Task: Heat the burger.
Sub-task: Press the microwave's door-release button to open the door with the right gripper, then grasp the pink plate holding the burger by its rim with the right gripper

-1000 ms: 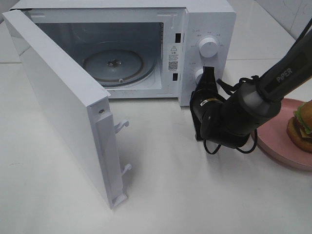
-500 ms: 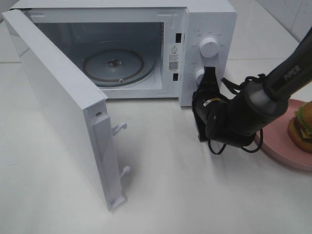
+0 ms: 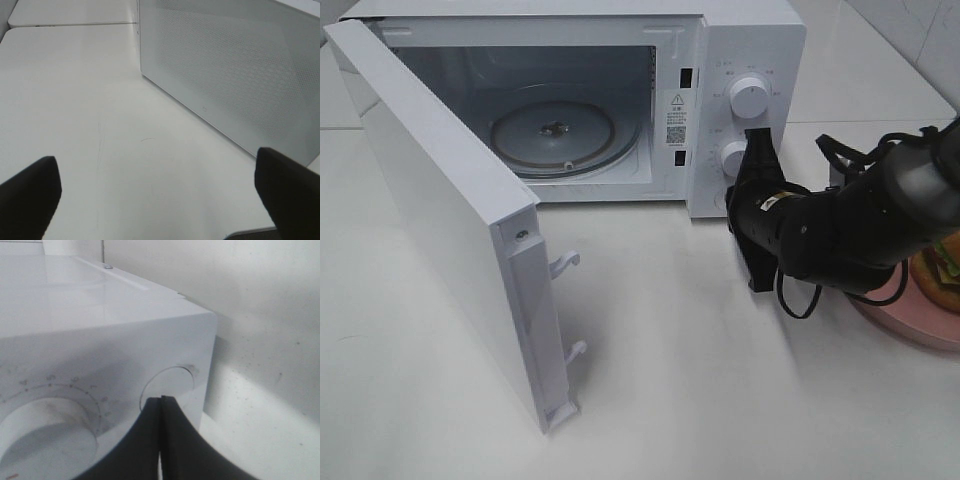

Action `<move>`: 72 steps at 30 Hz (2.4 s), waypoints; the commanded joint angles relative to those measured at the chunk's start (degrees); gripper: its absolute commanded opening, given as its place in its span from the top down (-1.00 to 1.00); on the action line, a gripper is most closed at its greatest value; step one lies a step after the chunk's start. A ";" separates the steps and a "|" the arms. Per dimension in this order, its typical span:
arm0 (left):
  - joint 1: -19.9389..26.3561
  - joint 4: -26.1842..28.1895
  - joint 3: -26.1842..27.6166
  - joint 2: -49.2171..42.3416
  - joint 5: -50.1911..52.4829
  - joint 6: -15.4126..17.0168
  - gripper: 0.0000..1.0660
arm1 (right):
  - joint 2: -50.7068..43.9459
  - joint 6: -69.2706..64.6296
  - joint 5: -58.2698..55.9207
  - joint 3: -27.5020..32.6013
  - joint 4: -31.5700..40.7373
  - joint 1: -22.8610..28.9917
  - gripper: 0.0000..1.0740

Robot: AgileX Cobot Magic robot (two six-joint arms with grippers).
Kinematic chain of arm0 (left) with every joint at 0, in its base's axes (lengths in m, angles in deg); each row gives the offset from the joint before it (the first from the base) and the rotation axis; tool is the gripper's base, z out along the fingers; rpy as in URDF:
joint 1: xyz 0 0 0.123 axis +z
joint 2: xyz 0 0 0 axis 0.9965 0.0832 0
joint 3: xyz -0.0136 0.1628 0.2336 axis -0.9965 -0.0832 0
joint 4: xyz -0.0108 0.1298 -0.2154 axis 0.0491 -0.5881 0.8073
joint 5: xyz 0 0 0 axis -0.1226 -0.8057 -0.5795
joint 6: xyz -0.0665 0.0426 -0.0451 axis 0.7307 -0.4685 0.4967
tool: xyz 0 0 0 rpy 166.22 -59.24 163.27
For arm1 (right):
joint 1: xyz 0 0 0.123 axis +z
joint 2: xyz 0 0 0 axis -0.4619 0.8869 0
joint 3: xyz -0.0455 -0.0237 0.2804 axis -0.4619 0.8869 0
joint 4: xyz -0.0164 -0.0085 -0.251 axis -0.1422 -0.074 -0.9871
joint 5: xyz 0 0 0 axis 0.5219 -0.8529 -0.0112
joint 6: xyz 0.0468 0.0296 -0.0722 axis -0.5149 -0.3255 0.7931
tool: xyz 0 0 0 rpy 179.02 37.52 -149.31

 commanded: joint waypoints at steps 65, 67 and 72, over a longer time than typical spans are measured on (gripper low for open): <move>0.23 -0.11 0.00 -0.97 0.06 0.06 -0.84 | -24.64 69.33 -79.24 -6.42 -42.91 -15.18 -0.91; 0.23 -0.11 0.00 -0.97 0.06 0.06 -0.84 | -22.63 68.87 -79.18 -6.76 -43.32 -15.18 -0.90; 0.23 -0.11 0.00 -0.97 0.06 0.06 -0.84 | -18.85 67.90 -79.01 -8.25 -45.32 -15.18 -0.87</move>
